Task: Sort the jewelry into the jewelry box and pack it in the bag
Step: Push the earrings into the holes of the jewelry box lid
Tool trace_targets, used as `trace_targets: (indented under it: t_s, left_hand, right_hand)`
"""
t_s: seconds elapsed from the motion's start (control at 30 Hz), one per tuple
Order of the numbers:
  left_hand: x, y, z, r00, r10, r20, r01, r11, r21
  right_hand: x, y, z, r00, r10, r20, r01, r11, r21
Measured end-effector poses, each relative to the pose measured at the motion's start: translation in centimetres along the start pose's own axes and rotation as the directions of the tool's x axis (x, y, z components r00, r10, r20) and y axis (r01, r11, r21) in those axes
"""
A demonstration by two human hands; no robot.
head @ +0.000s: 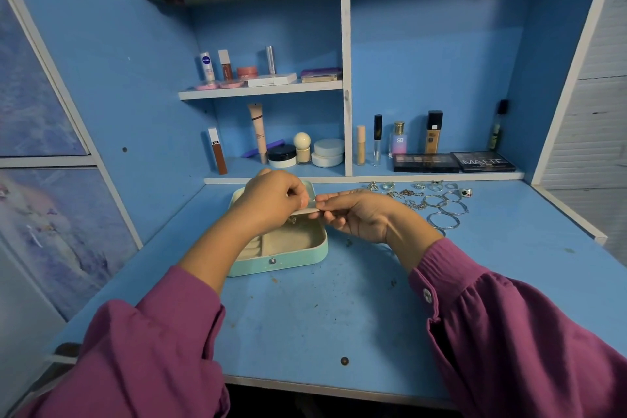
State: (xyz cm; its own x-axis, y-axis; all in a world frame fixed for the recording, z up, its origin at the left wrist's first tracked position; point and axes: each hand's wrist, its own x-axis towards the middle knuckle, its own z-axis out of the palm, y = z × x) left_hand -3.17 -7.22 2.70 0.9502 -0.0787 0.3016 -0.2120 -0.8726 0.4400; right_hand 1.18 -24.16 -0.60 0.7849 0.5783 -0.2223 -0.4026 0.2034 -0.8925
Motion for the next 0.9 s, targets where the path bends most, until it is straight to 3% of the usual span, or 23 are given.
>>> trace_targets:
  t_s: [0.2, 0.43, 0.5, 0.67, 0.9]
  left_hand:
    - [0.0, 1.0, -0.4, 0.981, 0.194, 0.003, -0.184, 0.925, 0.332]
    - [0.3, 1.0, -0.5, 0.945, 0.311, 0.1, -0.317, 0.802, 0.506]
    - [0.6, 1.0, -0.7, 0.949, 0.291, 0.119, -0.312, 0.828, 0.467]
    - [1.5, 0.0, -1.6, 0.969, 0.119, 0.219, -0.158, 0.972, 0.172]
    - [1.5, -0.1, -1.4, 0.963, 0.141, 0.23, -0.191, 0.959, 0.209]
  right_hand:
    - [0.0, 0.1, 0.0, 1.0, -0.007, -0.001, 0.007, 1.0, 0.002]
    - [0.1, 0.3, 0.0, 1.0, -0.028, -0.001, 0.028, 1.0, -0.004]
    - [0.1, 0.3, 0.0, 1.0, -0.027, 0.001, 0.027, 1.0, -0.006]
    - [0.1, 0.1, 0.1, 1.0, -0.02, 0.012, 0.02, 1.0, 0.004]
    - [-0.1, 0.2, 0.1, 1.0, -0.018, 0.003, 0.018, 1.0, -0.013]
